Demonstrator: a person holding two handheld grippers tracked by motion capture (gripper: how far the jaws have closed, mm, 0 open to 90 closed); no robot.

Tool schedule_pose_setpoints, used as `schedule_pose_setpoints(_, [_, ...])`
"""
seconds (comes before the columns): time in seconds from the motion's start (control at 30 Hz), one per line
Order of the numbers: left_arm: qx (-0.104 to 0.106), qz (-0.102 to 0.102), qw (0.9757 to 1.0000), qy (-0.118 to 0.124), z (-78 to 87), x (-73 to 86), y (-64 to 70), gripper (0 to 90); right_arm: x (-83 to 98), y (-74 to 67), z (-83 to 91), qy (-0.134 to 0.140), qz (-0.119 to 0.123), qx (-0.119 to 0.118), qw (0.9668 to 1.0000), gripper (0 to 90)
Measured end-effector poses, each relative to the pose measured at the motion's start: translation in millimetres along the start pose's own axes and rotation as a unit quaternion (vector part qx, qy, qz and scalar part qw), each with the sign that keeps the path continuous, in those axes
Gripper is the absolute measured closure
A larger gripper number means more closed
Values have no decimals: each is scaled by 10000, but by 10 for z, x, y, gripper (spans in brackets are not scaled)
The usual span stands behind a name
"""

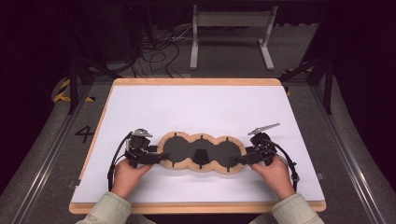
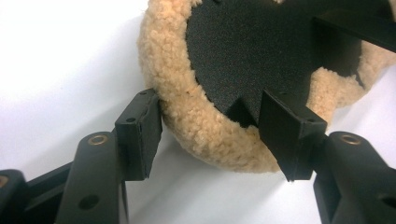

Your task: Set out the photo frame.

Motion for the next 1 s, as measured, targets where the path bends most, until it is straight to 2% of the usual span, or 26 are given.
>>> schedule_pose_setpoints(0.13, [124,143,9997,156,51,19,-33,492,11,0,23,50,-60,88,9999,319])
schedule_pose_setpoints(0.2, [103,163,9997,142,39,26,-30,498,13,11,20,62,-108,68,9999,329])
schedule_pose_setpoints(0.3, [91,171,9998,109,32,34,-35,501,18,4,13,94,-87,164,9998,358])
schedule_pose_setpoints(0.43, [135,204,9995,212,55,44,-42,521,24,13,19,118,-121,198,9997,406])
schedule_pose_setpoints(0.5, [62,178,9996,219,60,49,-34,557,28,40,27,145,-189,117,9996,437])
schedule_pose_setpoints(0.6, [-129,80,9999,-31,4,79,-31,615,41,61,16,120,-264,-4,9996,463])
schedule_pose_setpoints(0.67, [-88,158,9998,-26,-16,86,-22,633,45,72,6,89,-336,-84,9994,464])
schedule_pose_setpoints(0.73, [-223,84,9997,-45,-21,77,-26,656,49,92,-14,88,-386,-117,9991,464])
schedule_pose_setpoints(0.9, [-25,248,9996,-138,-19,76,-55,653,41,119,-21,65,-396,-205,9990,467])
schedule_pose_setpoints(0.93, [153,299,9993,-137,-10,74,-51,601,41,122,-19,63,-401,-218,9989,460])
schedule_pose_setpoints(0.97, [290,295,9990,-162,18,78,-54,529,46,119,-14,40,-376,-191,9991,424])
schedule_pose_setpoints(1.0, [392,357,9985,-155,40,88,-41,497,53,112,-13,-27,-343,-146,9993,374])
Point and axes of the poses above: each handheld gripper's, and its own axes: z roughly backward along the jaws, x roughly out of its underside, y roughly to its right, the point moved 3 cm from there along -z, roughly forward along the jaws, and after that the axes turned 13 degrees about -z, right-handed, at the moved point
